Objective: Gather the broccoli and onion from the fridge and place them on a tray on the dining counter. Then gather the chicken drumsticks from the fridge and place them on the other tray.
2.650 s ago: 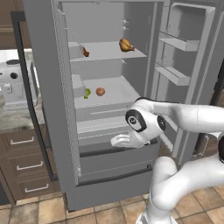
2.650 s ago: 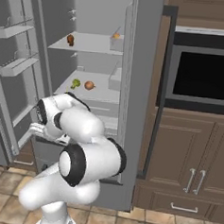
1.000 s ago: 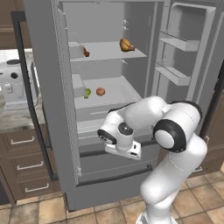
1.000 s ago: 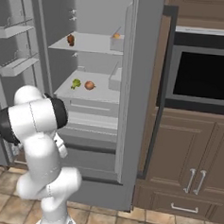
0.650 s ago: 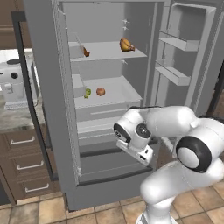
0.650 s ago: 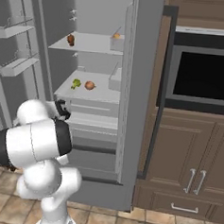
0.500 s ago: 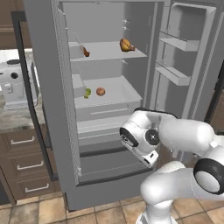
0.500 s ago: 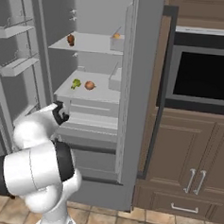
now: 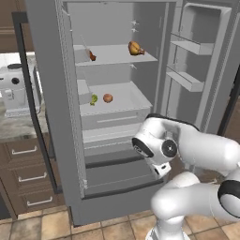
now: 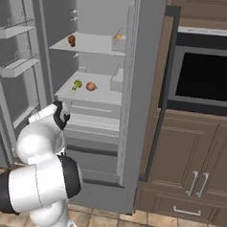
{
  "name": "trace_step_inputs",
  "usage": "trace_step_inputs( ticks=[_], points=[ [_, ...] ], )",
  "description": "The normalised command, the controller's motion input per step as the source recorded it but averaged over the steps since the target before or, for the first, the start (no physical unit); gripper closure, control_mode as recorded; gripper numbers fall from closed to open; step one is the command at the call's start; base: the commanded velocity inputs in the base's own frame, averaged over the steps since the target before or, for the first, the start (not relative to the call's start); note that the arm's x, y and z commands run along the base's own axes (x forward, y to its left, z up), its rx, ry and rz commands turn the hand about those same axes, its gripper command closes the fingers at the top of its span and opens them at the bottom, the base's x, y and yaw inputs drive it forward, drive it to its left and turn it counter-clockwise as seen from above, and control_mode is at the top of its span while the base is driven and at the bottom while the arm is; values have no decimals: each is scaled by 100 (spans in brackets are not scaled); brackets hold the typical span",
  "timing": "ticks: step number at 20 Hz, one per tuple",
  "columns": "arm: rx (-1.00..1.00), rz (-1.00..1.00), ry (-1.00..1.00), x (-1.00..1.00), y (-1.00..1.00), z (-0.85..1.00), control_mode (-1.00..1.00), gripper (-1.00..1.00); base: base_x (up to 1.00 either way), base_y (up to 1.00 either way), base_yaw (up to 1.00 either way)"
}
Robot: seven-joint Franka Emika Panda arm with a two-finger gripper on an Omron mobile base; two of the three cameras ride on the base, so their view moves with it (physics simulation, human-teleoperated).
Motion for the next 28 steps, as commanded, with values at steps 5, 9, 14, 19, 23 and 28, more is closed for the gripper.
trace_step_inputs(
  ticks=[5, 9, 14, 19, 23, 28],
  points=[
    [-13, -1, 18, 44, -16, 85, -100, -100, 0, 0, 0],
    [-59, 0, -58, -18, 8, 29, -100, -100, 0, 0, 0],
    [-64, 0, -92, -14, 18, 32, -100, -100, 0, 0, 0],
    [-36, 9, -49, 2, -20, 91, -100, -100, 0, 0, 0],
    [-17, 21, 16, 2, -7, 100, -100, -100, 0, 0, 0],
    [-17, 48, 47, -26, 8, 100, -100, -100, 0, 0, 0]
  ],
)
